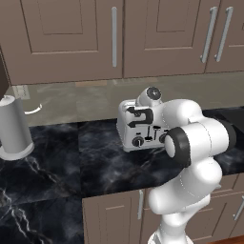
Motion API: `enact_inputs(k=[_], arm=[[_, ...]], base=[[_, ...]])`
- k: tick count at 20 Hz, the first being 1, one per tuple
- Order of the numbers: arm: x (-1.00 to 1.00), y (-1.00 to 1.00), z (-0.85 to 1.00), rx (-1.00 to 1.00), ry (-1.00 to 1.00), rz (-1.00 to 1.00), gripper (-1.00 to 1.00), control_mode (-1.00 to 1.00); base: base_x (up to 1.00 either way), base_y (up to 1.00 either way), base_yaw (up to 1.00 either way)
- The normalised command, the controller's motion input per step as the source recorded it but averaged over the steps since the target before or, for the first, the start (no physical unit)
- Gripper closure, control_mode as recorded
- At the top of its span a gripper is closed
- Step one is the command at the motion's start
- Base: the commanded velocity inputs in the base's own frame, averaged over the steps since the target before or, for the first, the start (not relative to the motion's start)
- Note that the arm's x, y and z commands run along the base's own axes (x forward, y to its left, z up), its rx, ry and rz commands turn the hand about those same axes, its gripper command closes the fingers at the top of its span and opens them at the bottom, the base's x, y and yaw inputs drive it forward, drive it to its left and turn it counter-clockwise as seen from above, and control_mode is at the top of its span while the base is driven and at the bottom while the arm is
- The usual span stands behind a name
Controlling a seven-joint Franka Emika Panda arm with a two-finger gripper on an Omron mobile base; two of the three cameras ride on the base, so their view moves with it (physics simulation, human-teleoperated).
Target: Start the toaster. Once the lever pops up, take the bread to the plate on the dining counter.
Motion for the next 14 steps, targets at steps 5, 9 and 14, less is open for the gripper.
enact_inputs(k=[5,9,14], arm=[[0.00,0.00,0.00,0.00,0.00,0.00,-1.00,-1.00],[0.00,0.00,0.00,0.00,0.00,0.00,-1.00,-1.00],[0.00,0.00,0.00,0.00,0.00,0.00,-1.00,-1.00]], base=[[0.00,0.00,0.00],[0.00,0.00,0.00],[0.00,0.00,0.00]])
